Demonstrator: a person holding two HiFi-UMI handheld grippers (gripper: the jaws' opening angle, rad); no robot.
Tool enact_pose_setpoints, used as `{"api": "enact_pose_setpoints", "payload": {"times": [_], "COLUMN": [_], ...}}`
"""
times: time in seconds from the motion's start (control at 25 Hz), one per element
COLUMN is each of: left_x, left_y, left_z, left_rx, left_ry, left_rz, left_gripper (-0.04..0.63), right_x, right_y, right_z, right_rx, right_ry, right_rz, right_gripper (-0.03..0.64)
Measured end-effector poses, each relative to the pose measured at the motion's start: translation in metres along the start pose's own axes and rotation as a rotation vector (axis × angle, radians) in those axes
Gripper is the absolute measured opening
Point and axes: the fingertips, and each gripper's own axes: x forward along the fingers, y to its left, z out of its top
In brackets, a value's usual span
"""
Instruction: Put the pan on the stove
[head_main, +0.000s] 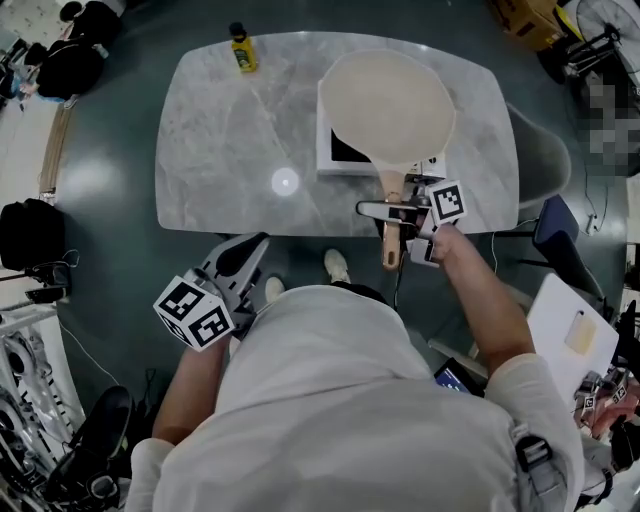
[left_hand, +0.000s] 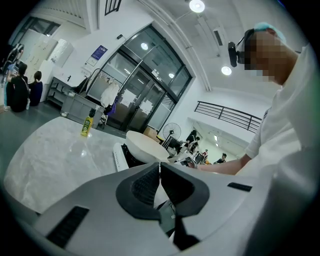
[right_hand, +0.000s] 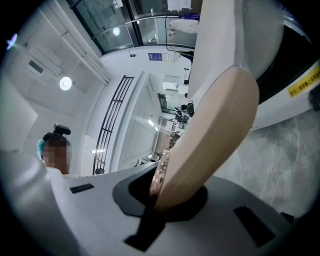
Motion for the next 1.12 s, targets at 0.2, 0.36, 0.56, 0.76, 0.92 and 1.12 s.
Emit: {"api": "enact_pose_setpoints", "payload": {"times": [0.2, 0.36, 0.56, 0.76, 0.92, 1.12], "left_x": [0.008, 0.013, 0.017, 0.021, 0.022, 0.022], "left_y": [-0.005, -0.007, -0.008, -0.01, -0.012, -0.013], "left_z": [-0.001, 0.001, 0.002, 0.002, 0.004, 0.003], "left_rx": [-0.001, 0.005, 0.003, 0.009, 0.002, -0.002], "left_ry": [0.014, 0.019, 0.023, 0.028, 0.028, 0.033], "left_rz": [-0.008, -0.017, -0.033, -0.046, -0.048, -0.052], "left_gripper": [0.02, 0.02, 0.02, 0.02, 0.02, 0.02], "right_x": [0.002, 0.001, 0.001, 0.001, -0.001, -0.004], "right_y": [-0.004, -0.007, -0.01, -0.01, -0.007, -0.008], "right_z": [0.001, -0.001, -0.003, -0.003, 0.004, 0.005], "right_rx": [0.013, 0.026, 0.031, 0.033, 0.055, 0.069], "right_ry": [0.0, 0.004, 0.016, 0.021, -0.018, -0.029], "right_rz": [0.001, 0.0, 0.001, 0.013, 0.032, 0.03], "right_gripper": [0.02, 0.017, 0.025, 0.042, 0.112, 0.192]}}
